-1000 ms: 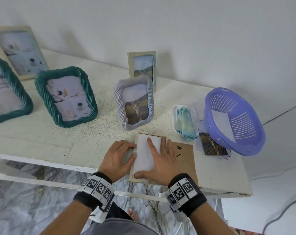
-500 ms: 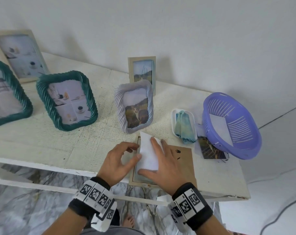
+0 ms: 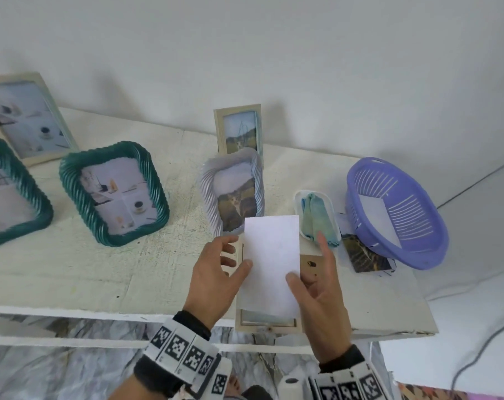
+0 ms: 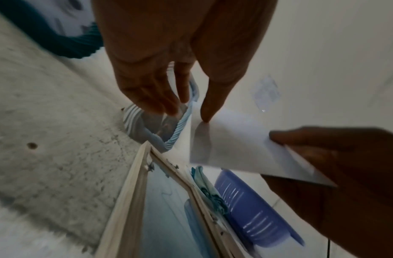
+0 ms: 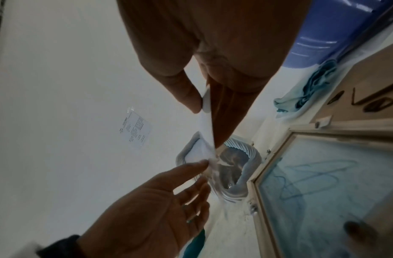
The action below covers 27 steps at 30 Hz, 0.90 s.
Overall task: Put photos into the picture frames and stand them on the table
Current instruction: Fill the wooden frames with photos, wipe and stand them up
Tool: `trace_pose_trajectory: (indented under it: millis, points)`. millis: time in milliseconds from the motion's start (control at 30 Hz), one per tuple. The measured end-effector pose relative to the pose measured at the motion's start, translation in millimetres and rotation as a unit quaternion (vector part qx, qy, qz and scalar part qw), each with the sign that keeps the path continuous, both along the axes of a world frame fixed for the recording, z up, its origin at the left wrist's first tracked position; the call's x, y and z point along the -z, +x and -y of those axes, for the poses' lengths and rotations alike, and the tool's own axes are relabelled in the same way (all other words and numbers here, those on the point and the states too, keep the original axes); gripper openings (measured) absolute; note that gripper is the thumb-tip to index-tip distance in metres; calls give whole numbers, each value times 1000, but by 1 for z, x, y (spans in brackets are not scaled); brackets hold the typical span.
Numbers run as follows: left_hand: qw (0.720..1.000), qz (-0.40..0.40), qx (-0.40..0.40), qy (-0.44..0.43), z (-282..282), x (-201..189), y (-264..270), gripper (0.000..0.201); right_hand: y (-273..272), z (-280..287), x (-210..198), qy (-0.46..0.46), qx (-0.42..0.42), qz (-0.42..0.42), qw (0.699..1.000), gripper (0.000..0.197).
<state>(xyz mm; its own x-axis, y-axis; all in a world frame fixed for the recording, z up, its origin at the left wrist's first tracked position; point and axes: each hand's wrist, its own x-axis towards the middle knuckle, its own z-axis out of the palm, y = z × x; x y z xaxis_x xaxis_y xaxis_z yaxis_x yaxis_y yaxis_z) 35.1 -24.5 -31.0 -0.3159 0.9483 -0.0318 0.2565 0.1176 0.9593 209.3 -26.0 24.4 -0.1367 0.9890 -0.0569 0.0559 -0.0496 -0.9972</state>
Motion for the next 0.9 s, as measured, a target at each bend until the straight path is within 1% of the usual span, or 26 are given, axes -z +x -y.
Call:
trace_pose_trajectory:
  millis: [33,67,100,133,167,233,267,367,400,467,533,567,633,700,733,767,800,900]
  points:
    - [1000,-20,-1,9,1,-3,3,31,-1,3,-2,8,3,9,1000,67]
    - [1000,-21,11,14,1,-8,6,27,-1,5,-1,12,10,9,1000,63]
    - [999,7,40,12,1,-13,10,21,-2,6,1,18,13,3,1000,59]
    - [995,54,78,3,1,-17,14,23,-1,6,2,22,12,1,1000,55]
    - [987,109,120,-2,1,-20,18,31,-1,7,3,22,3,4,1000,53]
    - [971,174,164,5,2,-25,27,42,2,8,4,21,-11,-3,1000,53]
    - [968,186,170,13,2,-28,32,42,6,5,6,22,-8,-6,1000,52]
    - [967,202,154,11,-3,-26,42,27,18,-3,8,30,5,18,999,46]
    - [970,191,147,9,-8,-23,48,25,26,-9,8,37,3,37,999,43]
    - [975,181,133,1,-18,-19,62,28,48,-23,8,74,-4,115,991,34]
    - [976,190,106,-17,-30,-17,78,29,78,-39,7,135,4,224,965,31]
    - [977,192,92,-30,-36,-15,85,29,96,-49,7,172,18,287,942,32]
    - [978,188,64,-57,-48,-12,100,24,133,-70,10,224,42,423,877,39]
    - [982,172,46,-69,-59,-8,117,21,170,-92,17,224,50,544,807,48]
    - [983,165,38,-75,-64,-5,126,19,186,-100,20,214,44,583,783,50]
    - [984,158,29,-80,-68,-5,135,16,199,-107,23,206,40,606,768,48]
    - [984,153,20,-85,-72,-3,144,15,210,-112,25,205,36,615,761,43]
    - [987,131,-3,-94,-84,1,171,17,233,-119,23,227,1,604,764,20]
